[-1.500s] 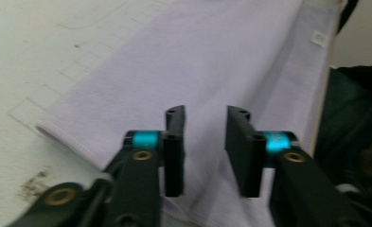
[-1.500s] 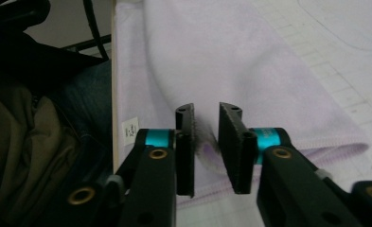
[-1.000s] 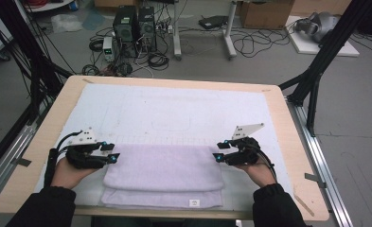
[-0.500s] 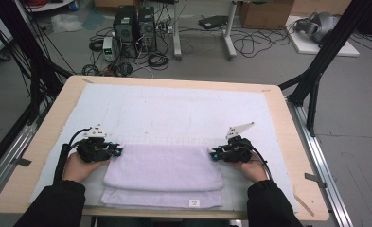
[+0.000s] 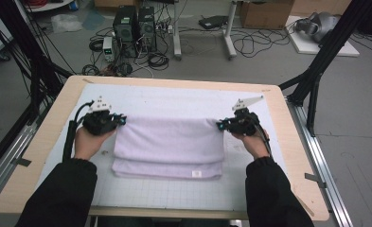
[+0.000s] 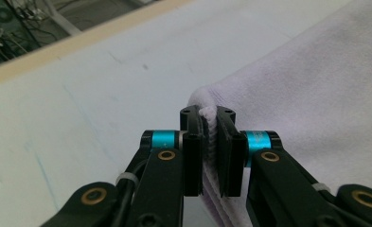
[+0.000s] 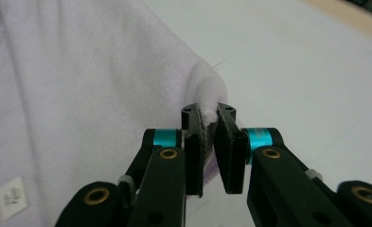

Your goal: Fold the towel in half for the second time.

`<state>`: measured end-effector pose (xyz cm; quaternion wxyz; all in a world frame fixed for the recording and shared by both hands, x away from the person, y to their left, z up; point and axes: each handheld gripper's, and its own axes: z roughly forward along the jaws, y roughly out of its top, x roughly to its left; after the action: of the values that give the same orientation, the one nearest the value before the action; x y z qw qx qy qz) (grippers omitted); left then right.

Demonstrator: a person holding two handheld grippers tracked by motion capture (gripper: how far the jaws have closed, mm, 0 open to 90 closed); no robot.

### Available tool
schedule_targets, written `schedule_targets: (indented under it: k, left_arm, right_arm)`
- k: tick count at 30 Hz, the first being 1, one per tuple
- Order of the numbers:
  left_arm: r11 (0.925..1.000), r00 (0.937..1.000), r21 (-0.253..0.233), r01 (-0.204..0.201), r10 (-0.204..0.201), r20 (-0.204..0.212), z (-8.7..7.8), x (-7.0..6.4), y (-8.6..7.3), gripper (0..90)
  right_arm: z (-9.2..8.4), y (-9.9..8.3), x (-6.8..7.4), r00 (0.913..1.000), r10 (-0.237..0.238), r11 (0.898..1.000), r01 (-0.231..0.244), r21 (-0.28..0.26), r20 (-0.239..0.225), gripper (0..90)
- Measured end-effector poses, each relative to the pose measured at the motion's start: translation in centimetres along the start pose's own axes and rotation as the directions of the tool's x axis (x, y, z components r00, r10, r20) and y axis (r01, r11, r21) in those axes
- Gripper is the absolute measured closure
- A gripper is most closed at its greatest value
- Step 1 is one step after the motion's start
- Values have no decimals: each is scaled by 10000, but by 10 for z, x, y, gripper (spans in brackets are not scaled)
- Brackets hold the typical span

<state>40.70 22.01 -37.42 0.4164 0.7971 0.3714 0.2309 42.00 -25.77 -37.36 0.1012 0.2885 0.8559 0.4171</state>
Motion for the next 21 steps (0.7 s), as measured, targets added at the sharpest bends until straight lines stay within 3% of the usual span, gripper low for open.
schedule_targets:
  k: [1, 2, 3, 5, 7, 12, 14, 17, 20, 21]
  left_arm:
    - [10000, 9994, 16, 97, -96, -341, 3, 3, 4, 687]
    - [9998, 9992, 34, 211, -209, -353, 5, 5, 6, 648]
    - [9991, 9987, 28, 430, -429, -258, 6, 7, 5, 622]
    - [9979, 9986, 395, 515, -518, 74, 8, 7, 1, 578]
    - [9978, 9991, 602, 262, -281, 304, 7, 2, -9, 570]
    - [9974, 9943, 638, 333, -395, 990, -1, -11, -36, 567]
    - [9976, 9919, 671, 156, -238, 1244, -3, -19, -46, 578]
    - [9989, 9851, 446, 161, -235, 1702, -11, -27, -59, 587]
    - [9988, 9716, 441, 195, -294, 2347, -15, -32, -70, 574]
    - [9988, 9697, 478, 111, -225, 2434, -15, -34, -73, 559]
  right_arm:
    - [1, 5, -5, 9996, 40, 9999, -36, -122, 267, 696]
    - [3, 7, -8, 9972, 215, 9993, -193, -310, 722, 596]
    - [5, 7, -12, 9954, 455, 9986, -430, -314, 839, 554]
    - [11, 2, -16, 9943, 897, 9959, -889, -167, 578, 518]
    - [14, -6, -11, 9967, 705, 9975, -707, 31, 409, 511]
    - [12, -28, 9, 9987, 511, 9986, -511, 108, -29, 524]
    - [13, -36, 19, 9996, 259, 9994, -255, 250, -136, 534]
    - [12, -46, 29, 9989, 219, 9996, -212, 174, -417, 549]
    - [13, -51, 36, 9963, 288, 9973, -232, 700, -804, 531]
    - [13, -51, 38, 9958, 204, 9974, -141, 712, -894, 530]
